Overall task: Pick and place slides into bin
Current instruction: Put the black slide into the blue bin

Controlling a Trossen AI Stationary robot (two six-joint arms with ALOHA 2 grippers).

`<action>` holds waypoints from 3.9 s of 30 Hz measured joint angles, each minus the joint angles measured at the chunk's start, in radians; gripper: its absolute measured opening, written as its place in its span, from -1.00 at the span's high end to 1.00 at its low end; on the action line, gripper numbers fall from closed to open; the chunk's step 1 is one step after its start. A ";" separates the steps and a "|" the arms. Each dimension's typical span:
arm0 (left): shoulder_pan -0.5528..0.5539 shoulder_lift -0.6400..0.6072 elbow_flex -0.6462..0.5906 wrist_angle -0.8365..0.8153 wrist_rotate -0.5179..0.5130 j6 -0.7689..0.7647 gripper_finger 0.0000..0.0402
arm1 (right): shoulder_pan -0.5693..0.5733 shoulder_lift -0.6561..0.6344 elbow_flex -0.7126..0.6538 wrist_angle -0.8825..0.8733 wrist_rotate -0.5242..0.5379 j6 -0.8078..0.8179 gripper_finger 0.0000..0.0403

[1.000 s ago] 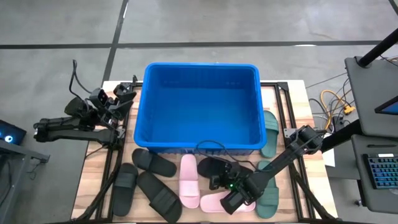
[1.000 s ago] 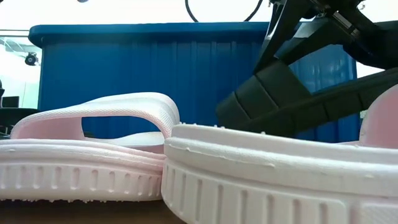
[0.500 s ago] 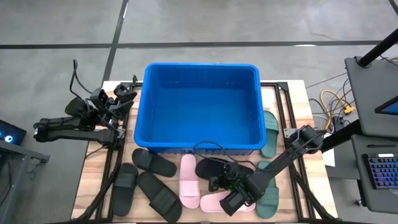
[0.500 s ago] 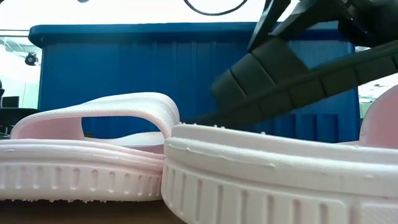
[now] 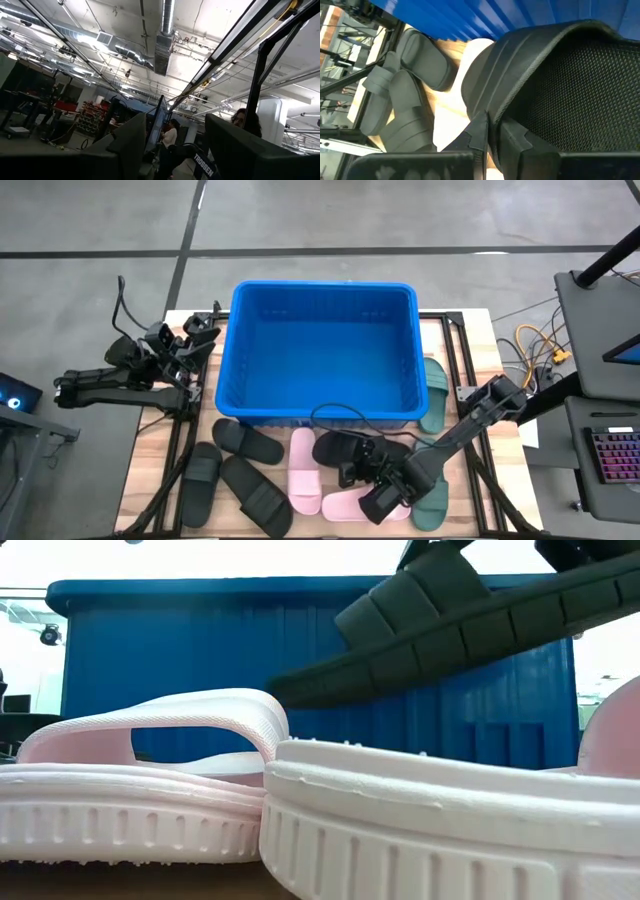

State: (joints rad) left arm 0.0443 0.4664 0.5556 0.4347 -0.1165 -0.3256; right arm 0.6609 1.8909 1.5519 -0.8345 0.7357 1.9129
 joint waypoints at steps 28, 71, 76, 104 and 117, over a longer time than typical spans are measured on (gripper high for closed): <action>0.000 0.011 0.000 -0.002 0.000 -0.005 0.06 | -0.002 -0.034 0.145 -0.008 0.070 -0.181 0.90; 0.000 0.010 0.000 -0.003 0.000 -0.008 0.06 | -0.041 -0.037 0.423 -0.029 0.237 -0.505 0.89; 0.000 0.009 0.000 -0.004 0.000 -0.008 0.06 | -0.047 -0.037 0.439 -0.029 0.251 -0.511 0.89; 0.000 0.010 0.000 -0.003 0.000 -0.008 0.06 | -0.152 -0.039 0.491 -0.030 0.301 -0.641 0.90; 0.000 0.009 0.000 -0.020 0.000 -0.008 0.06 | -0.197 -0.040 0.491 -0.028 0.392 -0.692 0.90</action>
State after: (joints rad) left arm 0.0441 0.4749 0.5556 0.4151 -0.1162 -0.3335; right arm 0.4643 1.8510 2.0426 -0.8622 1.1281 1.2206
